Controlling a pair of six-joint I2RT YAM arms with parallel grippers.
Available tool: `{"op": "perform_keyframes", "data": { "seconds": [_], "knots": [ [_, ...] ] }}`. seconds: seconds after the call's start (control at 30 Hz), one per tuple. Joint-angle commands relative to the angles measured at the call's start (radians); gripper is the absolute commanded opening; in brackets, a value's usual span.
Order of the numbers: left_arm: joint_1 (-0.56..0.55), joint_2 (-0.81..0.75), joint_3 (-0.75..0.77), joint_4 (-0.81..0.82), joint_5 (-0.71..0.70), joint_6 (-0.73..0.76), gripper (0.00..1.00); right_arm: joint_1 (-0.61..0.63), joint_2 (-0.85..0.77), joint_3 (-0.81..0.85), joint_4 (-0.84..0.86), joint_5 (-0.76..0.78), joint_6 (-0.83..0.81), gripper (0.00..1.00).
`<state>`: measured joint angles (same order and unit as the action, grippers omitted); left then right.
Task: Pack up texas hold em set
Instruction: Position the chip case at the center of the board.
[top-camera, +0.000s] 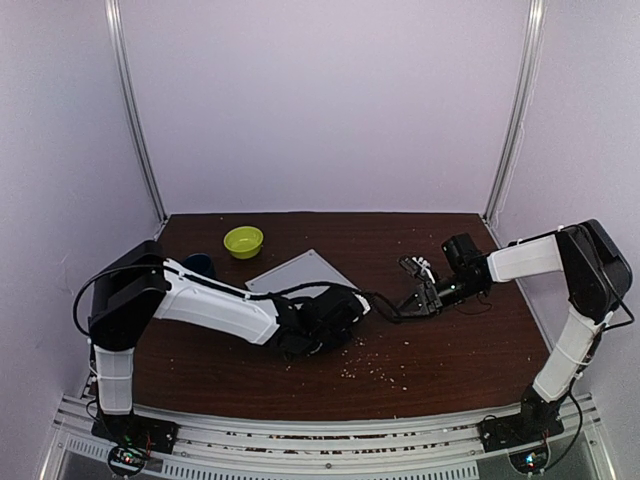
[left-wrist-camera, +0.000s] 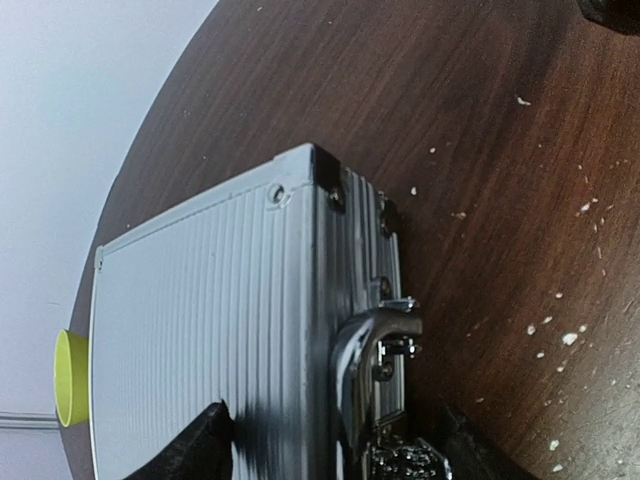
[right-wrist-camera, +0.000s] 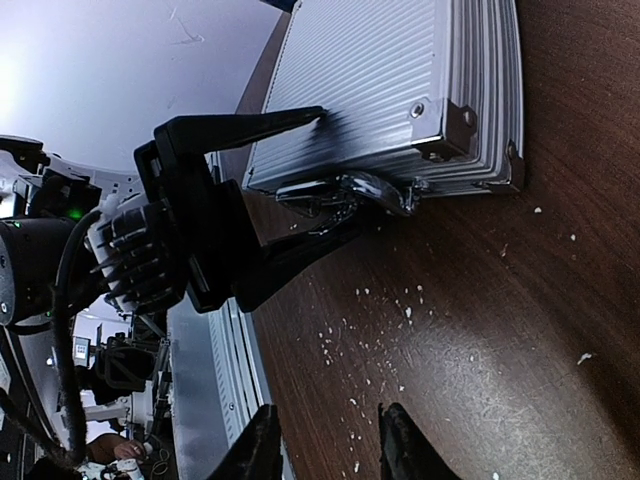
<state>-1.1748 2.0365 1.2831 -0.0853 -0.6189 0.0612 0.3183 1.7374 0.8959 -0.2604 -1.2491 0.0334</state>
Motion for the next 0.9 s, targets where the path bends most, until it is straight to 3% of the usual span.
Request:
{"op": "perform_keyframes", "data": {
  "seconds": [0.0, 0.57, 0.73, 0.87],
  "knots": [
    [0.045, -0.06, 0.014, 0.04, 0.03, -0.087, 0.67, -0.006, 0.004, -0.006, 0.014, -0.033, -0.006, 0.35],
    [0.071, -0.075, 0.013, -0.024, 0.075, -0.114, 0.66, -0.008, 0.018, -0.004, 0.01, -0.059, -0.021, 0.35],
    [0.07, -0.116, -0.027, 0.008, 0.24, -0.033, 0.67, -0.01, 0.019, -0.001, 0.001, -0.06, -0.032, 0.35],
    [0.068, -0.061, 0.029, -0.098, 0.189, 0.016, 0.69, -0.01, 0.019, 0.0, 0.0, -0.058, -0.035, 0.35]
  ]
}}
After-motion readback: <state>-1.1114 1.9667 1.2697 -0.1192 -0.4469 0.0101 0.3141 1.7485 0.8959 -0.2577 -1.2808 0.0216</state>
